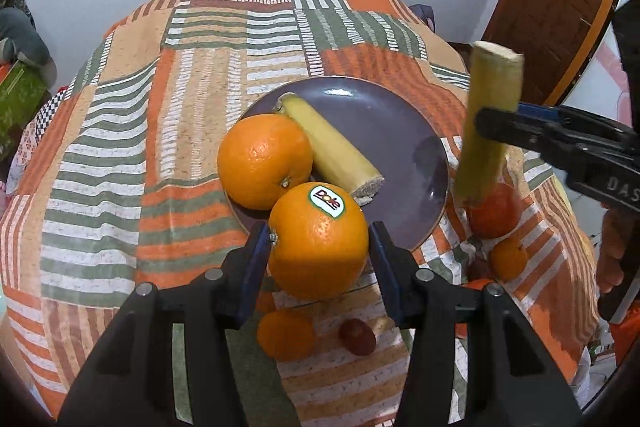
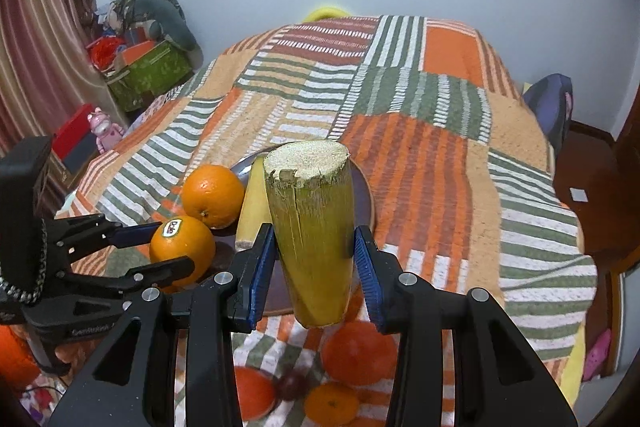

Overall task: Organize fruits
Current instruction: 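Place corn cob beside the first with right tool while left tool sets Dole orange on plate, then open both grippers and pull both tools back from the plate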

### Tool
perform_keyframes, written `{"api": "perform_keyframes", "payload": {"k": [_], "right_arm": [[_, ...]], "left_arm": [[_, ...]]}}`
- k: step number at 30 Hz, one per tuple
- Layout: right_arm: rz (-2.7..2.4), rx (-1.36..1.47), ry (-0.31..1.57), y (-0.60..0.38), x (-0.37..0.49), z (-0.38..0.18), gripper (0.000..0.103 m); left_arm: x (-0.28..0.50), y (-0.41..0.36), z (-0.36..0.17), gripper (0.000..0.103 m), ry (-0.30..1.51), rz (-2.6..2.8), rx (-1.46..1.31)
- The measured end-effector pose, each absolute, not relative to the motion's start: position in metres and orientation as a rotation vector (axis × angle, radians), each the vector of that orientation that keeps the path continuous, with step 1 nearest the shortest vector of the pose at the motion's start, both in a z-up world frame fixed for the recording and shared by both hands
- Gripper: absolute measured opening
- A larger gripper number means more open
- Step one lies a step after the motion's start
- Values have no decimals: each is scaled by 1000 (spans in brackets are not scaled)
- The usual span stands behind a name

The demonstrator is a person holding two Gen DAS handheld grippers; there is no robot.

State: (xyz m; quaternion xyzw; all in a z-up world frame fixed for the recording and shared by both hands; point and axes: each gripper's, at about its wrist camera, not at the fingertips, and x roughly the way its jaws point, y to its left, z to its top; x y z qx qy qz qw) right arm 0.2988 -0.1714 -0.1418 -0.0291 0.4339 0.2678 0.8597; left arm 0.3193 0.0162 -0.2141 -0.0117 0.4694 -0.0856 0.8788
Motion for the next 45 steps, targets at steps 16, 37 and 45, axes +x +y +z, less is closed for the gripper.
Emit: {"api": "perform_keyframes", "payload": {"k": [16,37,45], "right_arm": [[575,-117,1001,-125,349,-172,36],[578,-134,989,-110,347,-166,37],[559,-130,896,-141,313,-132,48]], "left_arm": [[331,15,-221,51,962,-183,-22],[324,27,-218,61,955,-148,-86],[296,40,-193,64,920,-115,-93]]}}
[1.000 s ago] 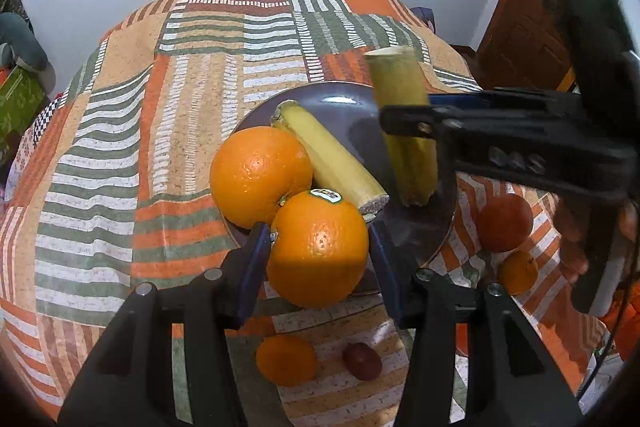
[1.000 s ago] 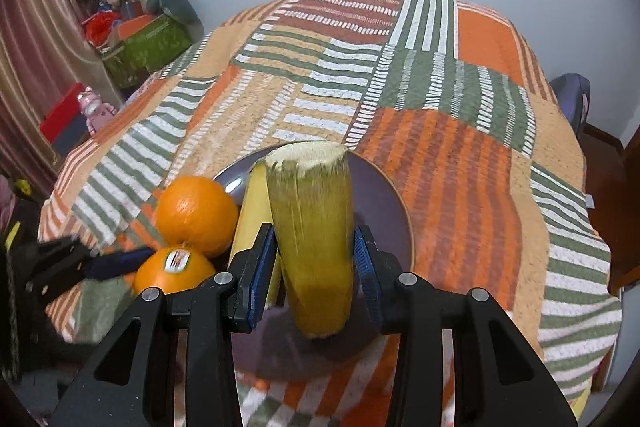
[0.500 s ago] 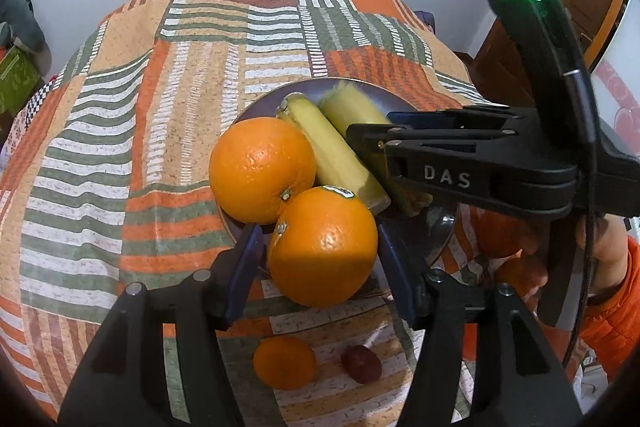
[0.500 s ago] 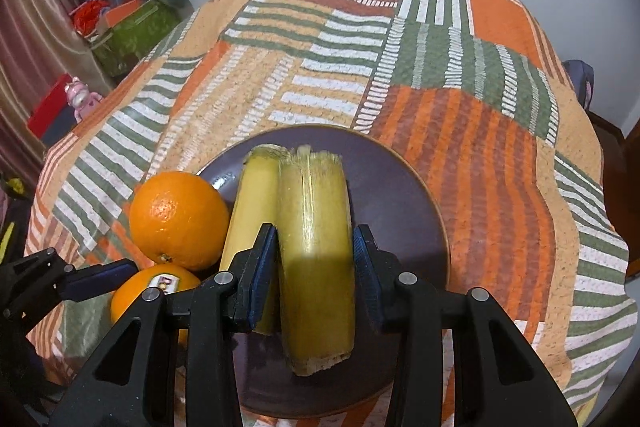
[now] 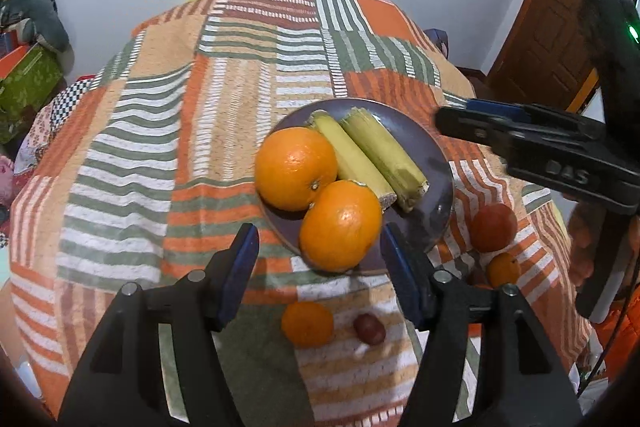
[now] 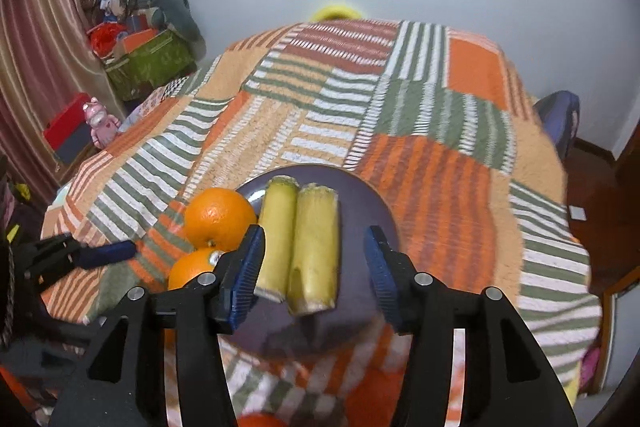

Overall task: Organize fruits
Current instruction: 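Open both grippers and pull both tools back from the plate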

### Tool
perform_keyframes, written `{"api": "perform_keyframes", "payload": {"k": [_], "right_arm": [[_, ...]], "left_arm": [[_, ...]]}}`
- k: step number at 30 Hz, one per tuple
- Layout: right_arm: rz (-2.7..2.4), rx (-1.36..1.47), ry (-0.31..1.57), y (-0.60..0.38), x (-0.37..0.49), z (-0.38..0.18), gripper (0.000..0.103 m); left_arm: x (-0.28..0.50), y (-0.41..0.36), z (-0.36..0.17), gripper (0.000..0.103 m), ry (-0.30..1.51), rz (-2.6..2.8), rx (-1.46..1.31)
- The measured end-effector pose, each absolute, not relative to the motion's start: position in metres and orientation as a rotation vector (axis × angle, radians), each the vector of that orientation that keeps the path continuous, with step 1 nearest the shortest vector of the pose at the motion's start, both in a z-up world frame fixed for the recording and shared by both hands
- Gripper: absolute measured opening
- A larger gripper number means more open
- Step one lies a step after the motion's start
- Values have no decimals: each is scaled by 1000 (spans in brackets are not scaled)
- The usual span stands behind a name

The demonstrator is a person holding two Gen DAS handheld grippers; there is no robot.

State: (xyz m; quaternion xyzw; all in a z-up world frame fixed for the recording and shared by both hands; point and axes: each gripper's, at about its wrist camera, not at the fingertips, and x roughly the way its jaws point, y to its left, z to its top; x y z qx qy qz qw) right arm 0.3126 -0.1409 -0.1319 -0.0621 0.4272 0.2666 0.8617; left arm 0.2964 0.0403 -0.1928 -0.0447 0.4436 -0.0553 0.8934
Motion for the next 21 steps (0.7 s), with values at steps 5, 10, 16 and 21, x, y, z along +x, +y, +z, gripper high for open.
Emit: {"api": "perform_keyframes", "payload": {"k": [5,10,16,21], "right_arm": [[528,-124,872,-164,292,-123,48],[500,-136,875,-189,265,-124,48],[485,-133,884,-215,235,-128,49],[475,-134,878,-232,218,-133,49]], "left_arm": [[279,40,-184,65,917,-103,-79],[264,20,-178,65,925,-128,-73],[256,-22,-180,65,949,-176,-42],[252,-52,-190,65,1000,-201,-27]]}}
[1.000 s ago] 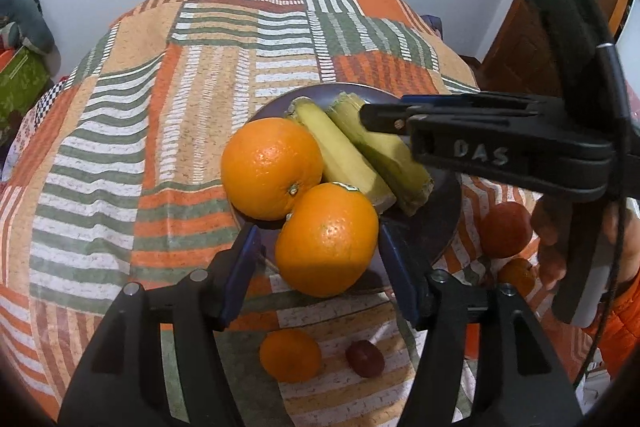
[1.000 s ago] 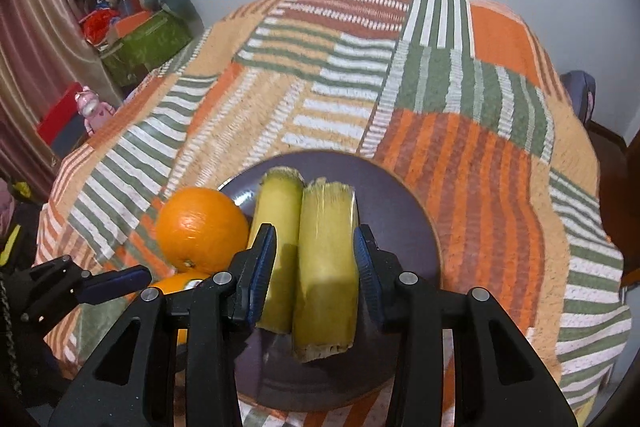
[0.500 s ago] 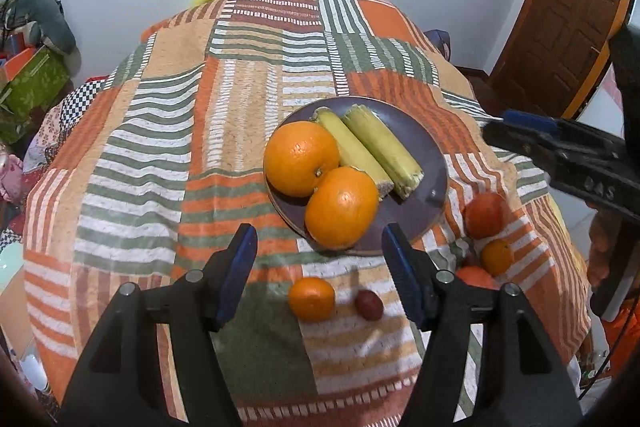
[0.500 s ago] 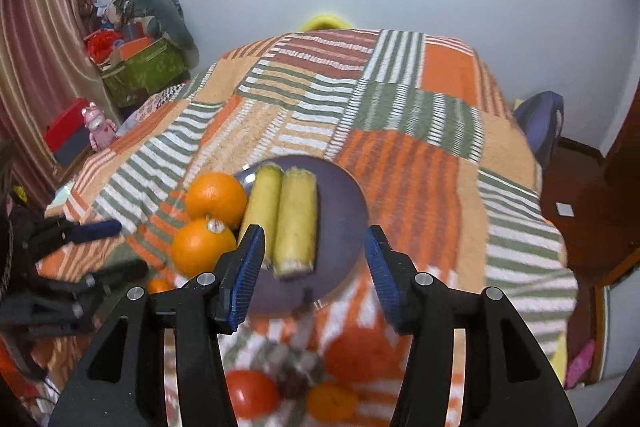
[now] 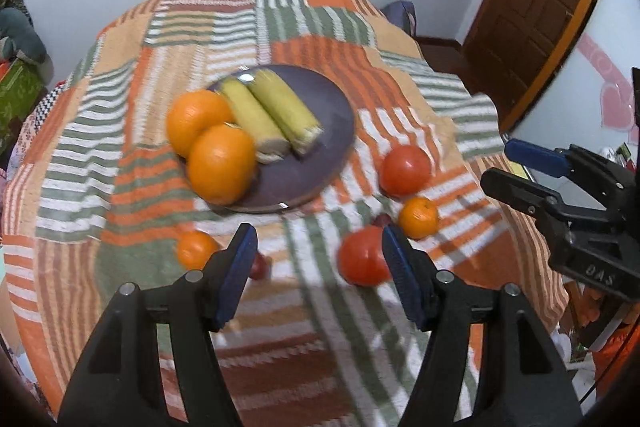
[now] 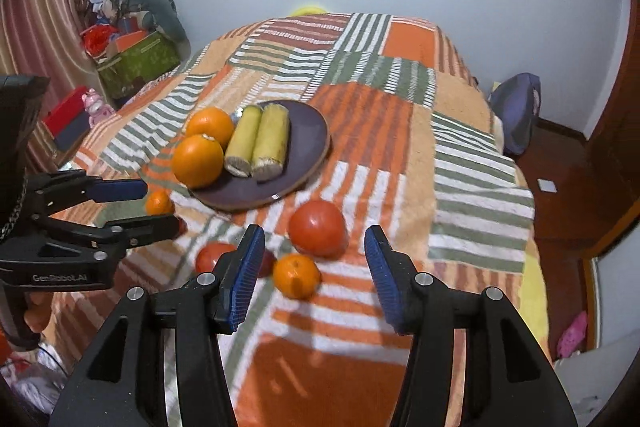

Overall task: Organize fruits
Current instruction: 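Open both grippers and pull both tools back from the plate, then close right gripper on a red tomato while left gripper closes on another tomato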

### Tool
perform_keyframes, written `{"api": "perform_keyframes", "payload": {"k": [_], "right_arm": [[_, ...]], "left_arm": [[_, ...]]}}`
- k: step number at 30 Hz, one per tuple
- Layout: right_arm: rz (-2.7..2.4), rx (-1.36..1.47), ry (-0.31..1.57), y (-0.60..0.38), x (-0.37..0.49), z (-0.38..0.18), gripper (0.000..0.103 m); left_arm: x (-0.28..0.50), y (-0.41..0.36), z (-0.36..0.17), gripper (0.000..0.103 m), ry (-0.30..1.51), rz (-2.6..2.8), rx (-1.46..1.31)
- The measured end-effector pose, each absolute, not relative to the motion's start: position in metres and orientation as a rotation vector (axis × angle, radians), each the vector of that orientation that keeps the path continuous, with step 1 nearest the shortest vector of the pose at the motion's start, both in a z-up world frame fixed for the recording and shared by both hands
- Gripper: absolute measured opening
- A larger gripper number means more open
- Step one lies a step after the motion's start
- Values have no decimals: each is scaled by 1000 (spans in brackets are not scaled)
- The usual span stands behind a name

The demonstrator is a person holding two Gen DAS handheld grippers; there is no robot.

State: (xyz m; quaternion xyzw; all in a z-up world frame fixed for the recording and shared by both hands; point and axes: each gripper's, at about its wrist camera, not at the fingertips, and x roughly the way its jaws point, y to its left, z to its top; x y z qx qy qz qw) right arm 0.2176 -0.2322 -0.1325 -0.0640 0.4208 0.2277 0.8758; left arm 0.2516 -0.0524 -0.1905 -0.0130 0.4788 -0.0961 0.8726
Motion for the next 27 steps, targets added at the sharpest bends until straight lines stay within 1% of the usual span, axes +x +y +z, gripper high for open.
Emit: {"api": "perform_keyframes", "payload": {"k": [9,17,19,20,21,27], "right_arm": [[469,-107,896,-253,206,-145,49],[480,-92,908,-248,212,-155,49],[487,-92,915,-244,217,-158,49],[489,-93,917,-242,219,-160,49],[491,-94,922,-239,222,-162,49],[510,-92,960,-226,236,-175,49]], "left_arm": [[253,-83,-215,65,1071,-242,-23],[262,-87,-236,64,1115,-247,-15],[264,-87,-241,60,1120,-255,-19],[265,-87,-244,56,1129,-264,-23],[266,-86,-247,49,1139,-277,-28],[267,-79,-248,47,1134,-302,-59]]}}
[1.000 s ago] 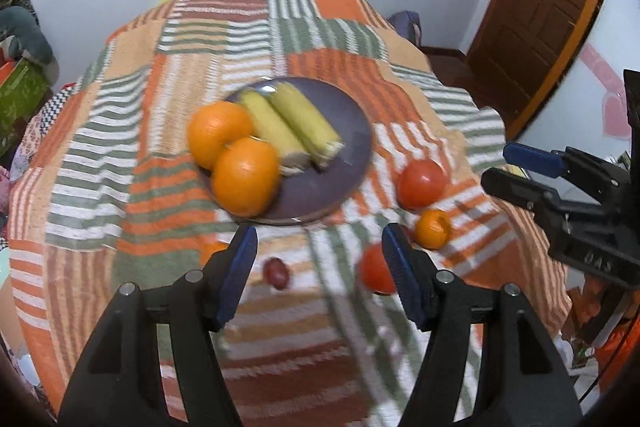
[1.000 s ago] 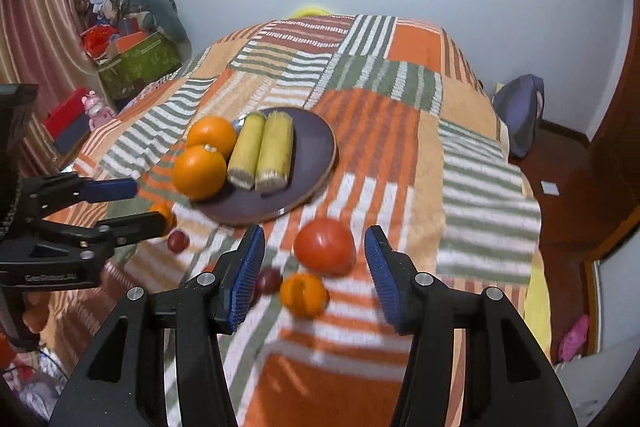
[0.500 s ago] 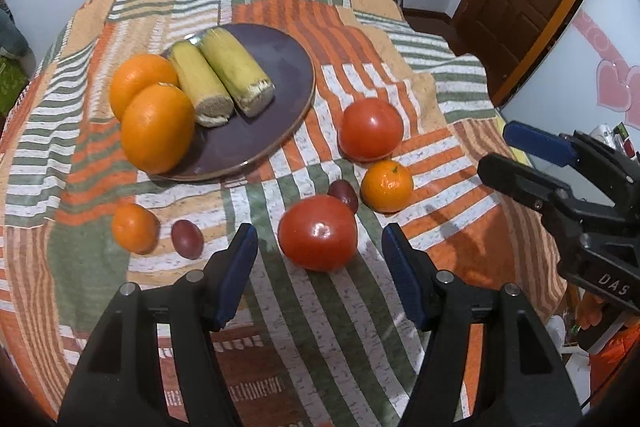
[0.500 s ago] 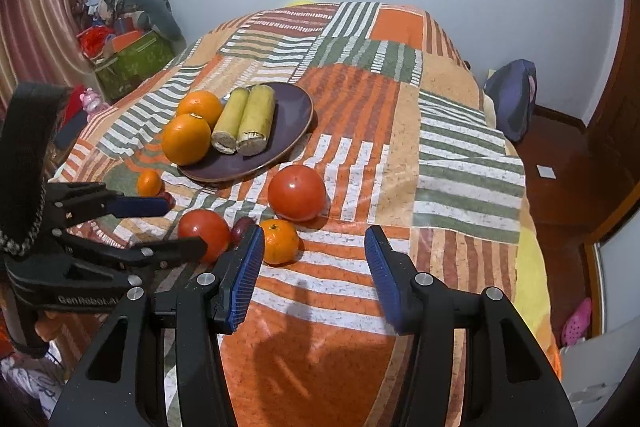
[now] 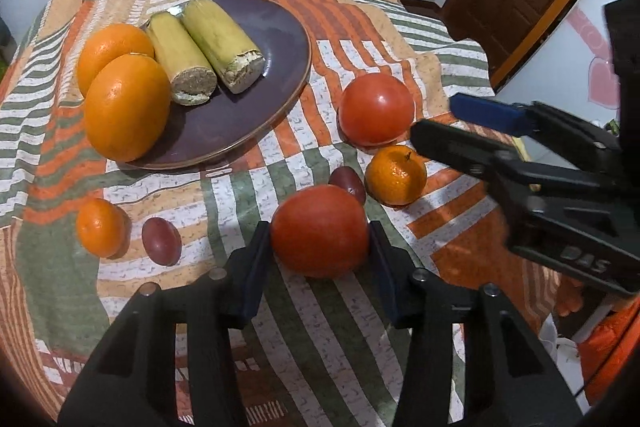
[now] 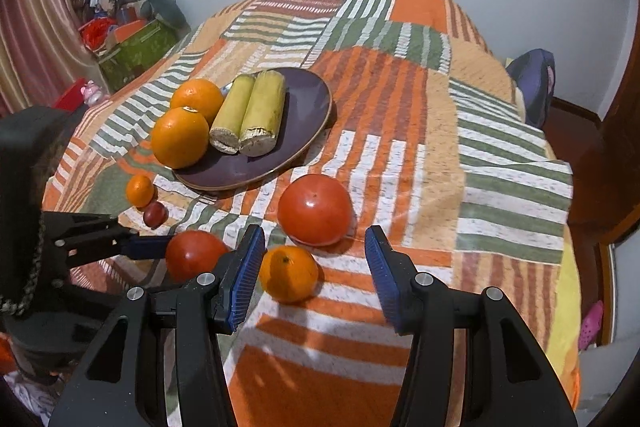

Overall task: Organize fruits
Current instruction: 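Close right gripper on a red tomato while left gripper closes on another tomato, then lift the tomato with right tool while left tool lifts its tomato toward the plate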

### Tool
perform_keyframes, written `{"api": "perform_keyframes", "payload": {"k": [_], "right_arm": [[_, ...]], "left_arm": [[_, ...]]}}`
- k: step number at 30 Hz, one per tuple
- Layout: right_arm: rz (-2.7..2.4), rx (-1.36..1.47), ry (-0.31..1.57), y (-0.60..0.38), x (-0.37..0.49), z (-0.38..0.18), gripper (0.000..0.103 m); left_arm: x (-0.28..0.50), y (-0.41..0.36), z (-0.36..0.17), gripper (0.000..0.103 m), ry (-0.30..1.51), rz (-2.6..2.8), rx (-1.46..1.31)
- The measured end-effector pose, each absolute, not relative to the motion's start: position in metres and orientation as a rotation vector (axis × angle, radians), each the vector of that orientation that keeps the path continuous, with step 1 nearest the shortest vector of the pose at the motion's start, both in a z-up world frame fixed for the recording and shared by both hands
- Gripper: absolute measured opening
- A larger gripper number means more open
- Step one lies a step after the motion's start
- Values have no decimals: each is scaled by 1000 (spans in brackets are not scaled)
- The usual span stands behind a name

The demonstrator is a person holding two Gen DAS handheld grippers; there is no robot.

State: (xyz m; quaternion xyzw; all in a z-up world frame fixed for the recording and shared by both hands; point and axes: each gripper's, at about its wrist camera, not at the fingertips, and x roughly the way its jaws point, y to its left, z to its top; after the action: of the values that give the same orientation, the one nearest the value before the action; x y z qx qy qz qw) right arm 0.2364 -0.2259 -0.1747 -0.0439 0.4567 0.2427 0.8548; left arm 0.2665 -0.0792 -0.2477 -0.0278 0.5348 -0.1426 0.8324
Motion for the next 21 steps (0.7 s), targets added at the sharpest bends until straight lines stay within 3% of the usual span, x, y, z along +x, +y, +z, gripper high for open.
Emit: {"api": "perform_keyframes", "payload": {"k": [15,21], "right_arm": [[508,-92,1034,-211,264,-203,53],[517,-71,1039,-216,265,-202,48]], "left_arm": [[272,-41,-221,47,1038,-211,-72],[273,-43,-217,47,1020,-210,-70]]}}
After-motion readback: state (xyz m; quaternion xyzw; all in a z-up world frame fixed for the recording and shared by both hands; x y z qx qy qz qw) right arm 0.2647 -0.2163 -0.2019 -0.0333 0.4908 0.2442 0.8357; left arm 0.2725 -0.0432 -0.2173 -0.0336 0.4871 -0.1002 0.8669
